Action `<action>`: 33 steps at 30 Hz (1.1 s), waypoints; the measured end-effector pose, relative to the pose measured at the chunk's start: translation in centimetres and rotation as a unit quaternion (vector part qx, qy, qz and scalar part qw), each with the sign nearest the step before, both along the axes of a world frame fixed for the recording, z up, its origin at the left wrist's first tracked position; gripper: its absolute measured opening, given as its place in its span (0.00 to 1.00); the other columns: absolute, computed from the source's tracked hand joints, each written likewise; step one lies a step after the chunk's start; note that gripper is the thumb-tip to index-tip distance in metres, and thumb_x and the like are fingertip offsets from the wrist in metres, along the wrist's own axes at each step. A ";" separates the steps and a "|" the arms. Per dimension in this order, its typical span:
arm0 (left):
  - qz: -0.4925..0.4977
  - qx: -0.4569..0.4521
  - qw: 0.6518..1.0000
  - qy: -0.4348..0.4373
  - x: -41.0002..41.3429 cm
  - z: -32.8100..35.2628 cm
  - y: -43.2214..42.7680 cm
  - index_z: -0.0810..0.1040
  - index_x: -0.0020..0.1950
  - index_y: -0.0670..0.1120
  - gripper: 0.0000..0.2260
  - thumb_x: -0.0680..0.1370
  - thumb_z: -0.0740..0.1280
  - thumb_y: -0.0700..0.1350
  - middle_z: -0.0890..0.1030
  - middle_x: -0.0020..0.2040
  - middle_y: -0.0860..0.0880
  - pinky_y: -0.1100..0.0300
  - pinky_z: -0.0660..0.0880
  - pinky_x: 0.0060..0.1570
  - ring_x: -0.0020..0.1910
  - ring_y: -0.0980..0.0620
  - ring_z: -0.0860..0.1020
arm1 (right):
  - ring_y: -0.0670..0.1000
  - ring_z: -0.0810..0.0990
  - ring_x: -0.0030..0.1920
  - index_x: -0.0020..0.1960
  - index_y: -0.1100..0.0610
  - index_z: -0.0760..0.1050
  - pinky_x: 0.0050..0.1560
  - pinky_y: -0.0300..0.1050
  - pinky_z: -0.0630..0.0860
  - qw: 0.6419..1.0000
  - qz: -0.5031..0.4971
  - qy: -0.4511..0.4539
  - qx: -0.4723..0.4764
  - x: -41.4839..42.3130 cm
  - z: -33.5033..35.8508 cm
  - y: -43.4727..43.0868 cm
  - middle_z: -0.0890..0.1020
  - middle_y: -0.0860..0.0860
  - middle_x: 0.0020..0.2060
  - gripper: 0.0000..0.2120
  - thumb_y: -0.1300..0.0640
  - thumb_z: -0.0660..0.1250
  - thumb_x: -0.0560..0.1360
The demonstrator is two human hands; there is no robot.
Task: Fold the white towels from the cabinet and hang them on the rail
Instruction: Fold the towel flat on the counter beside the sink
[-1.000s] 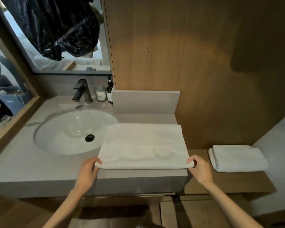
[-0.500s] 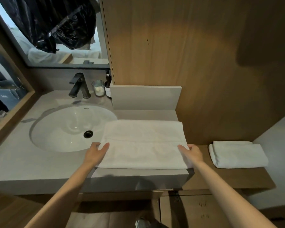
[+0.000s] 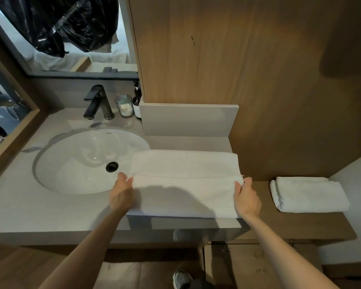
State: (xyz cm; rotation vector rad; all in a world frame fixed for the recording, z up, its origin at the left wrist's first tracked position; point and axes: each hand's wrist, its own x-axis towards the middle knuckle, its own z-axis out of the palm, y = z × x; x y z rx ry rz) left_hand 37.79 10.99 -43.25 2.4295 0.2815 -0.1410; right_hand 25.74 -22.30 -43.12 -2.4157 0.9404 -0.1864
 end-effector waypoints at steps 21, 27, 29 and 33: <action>-0.240 0.145 0.931 -0.234 -5.6 -1.7 -7.0 0.63 0.73 0.43 0.21 0.80 0.57 0.46 0.66 0.73 0.44 0.42 0.59 0.71 0.71 0.41 0.66 | 0.54 0.53 0.78 0.77 0.53 0.57 0.77 0.57 0.44 0.945 0.293 0.041 -0.141 0.9 -0.5 9.1 0.53 0.49 0.77 0.24 0.49 0.46 0.83; -0.334 0.270 0.895 -0.117 -7.8 -3.0 -8.8 0.41 0.79 0.51 0.33 0.76 0.27 0.62 0.35 0.78 0.50 0.40 0.41 0.74 0.76 0.46 0.36 | 0.59 0.61 0.75 0.75 0.49 0.62 0.75 0.64 0.49 0.923 0.335 0.066 -0.178 1.3 -3.8 11.0 0.63 0.52 0.76 0.28 0.41 0.60 0.78; -0.308 0.239 0.914 -0.115 -7.3 -3.0 -7.6 0.48 0.79 0.54 0.31 0.78 0.32 0.62 0.43 0.79 0.50 0.41 0.43 0.74 0.78 0.45 0.41 | 0.57 0.53 0.78 0.77 0.45 0.58 0.75 0.67 0.48 0.919 0.349 0.069 -0.172 0.7 -3.1 9.9 0.57 0.49 0.78 0.27 0.39 0.54 0.80; -0.267 0.226 0.932 -0.093 -6.6 -2.8 -4.0 0.52 0.78 0.58 0.28 0.78 0.43 0.65 0.51 0.79 0.45 0.41 0.47 0.73 0.77 0.39 0.49 | 0.53 0.32 0.76 0.76 0.34 0.37 0.71 0.64 0.28 0.920 0.335 0.100 -0.177 -0.5 -2.6 6.9 0.35 0.41 0.77 0.29 0.31 0.42 0.78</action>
